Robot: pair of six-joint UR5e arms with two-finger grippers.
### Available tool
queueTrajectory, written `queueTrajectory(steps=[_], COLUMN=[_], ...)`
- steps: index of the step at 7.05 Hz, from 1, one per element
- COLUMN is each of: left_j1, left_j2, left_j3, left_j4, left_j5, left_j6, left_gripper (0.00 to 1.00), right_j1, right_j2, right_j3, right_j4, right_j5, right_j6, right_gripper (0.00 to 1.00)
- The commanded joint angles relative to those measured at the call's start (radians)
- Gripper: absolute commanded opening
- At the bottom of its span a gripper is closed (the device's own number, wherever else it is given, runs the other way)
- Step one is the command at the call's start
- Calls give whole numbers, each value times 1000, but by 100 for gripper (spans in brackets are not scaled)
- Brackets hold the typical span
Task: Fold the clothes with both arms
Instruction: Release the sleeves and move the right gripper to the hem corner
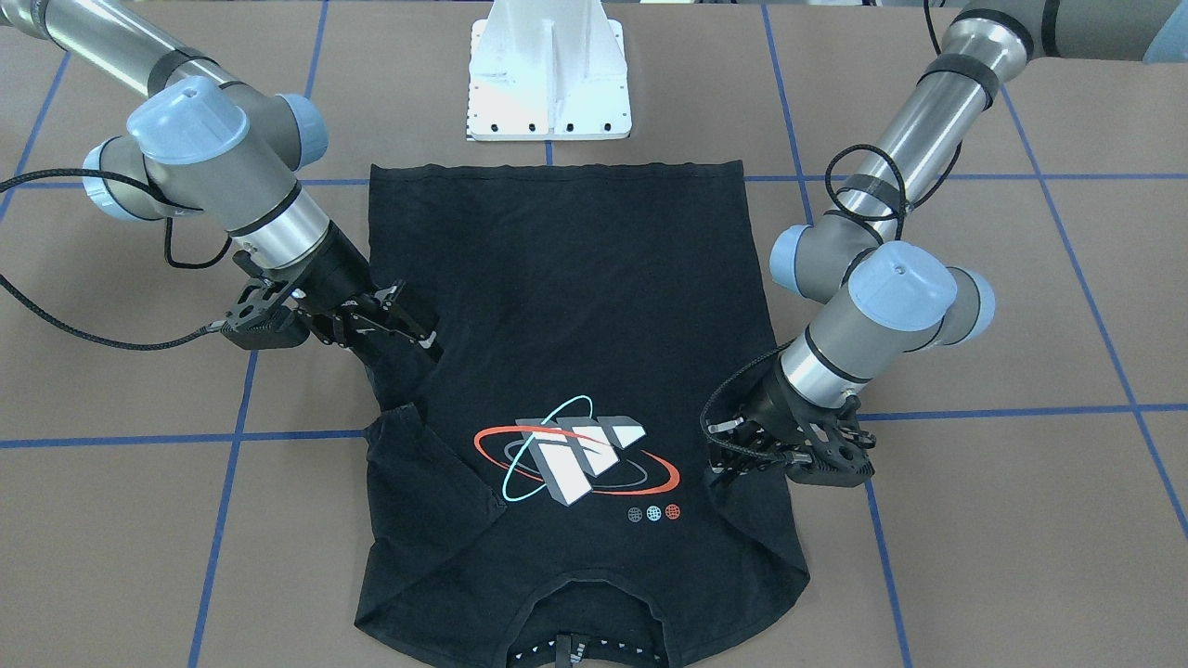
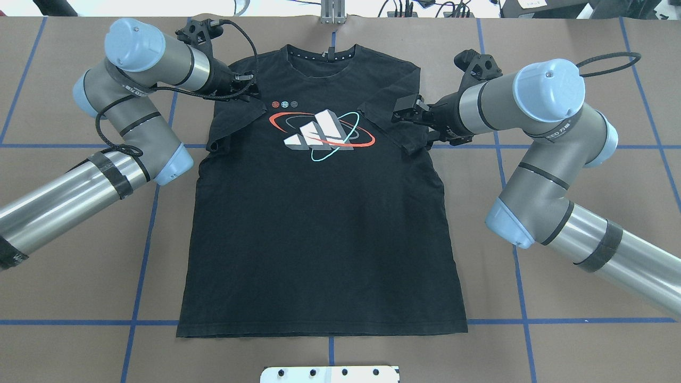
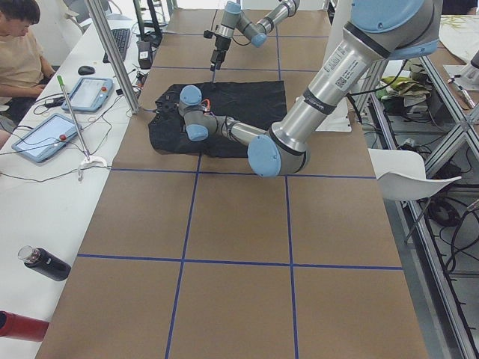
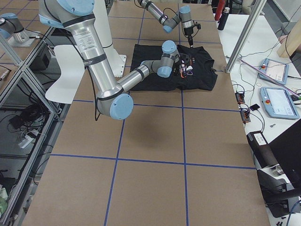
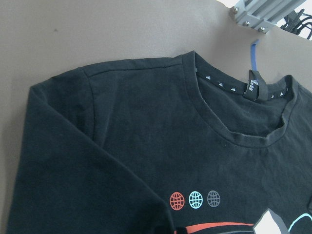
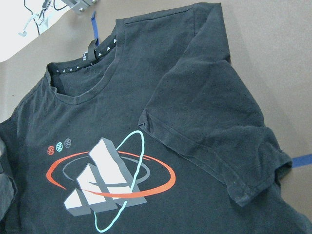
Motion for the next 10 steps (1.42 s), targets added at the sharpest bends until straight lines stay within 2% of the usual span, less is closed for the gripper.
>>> queueTrajectory(steps=[1,2,3,4,5,6,8,9,10], left_j1=[8,20,20,20,19,16,14,12,14], left_j2=[26,94,147,209,263,294,308,310,322], left_j3=[-83,-179,-265,-350,-425,-477,-556,-571,-585], left_j4=[11,24,42,41,42,41,39,39,39], left_j5=[-8,-11,-36,-46,-69,-135,-129,-113,-88], left_j6=[-12,-12,-11,-10,-12,-50,-119,-119,-119], left_gripper=[69,70,74,76,77,76,77,80,80], right_j1=[2,2,-30,-90,-131,-157,-255,-370,-482], right_j2=[-5,-33,-78,-162,-196,-292,-473,-494,-497], right_j3=[4,16,78,117,133,225,378,389,418], right_j4=[1,1,-9,-16,-32,-101,-141,-142,-143], right_j5=[-1,-7,-28,-26,-88,-101,-145,-280,-408], right_j6=[5,40,97,98,99,143,308,466,569], right_gripper=[100,100,100,100,100,100,100,99,94])
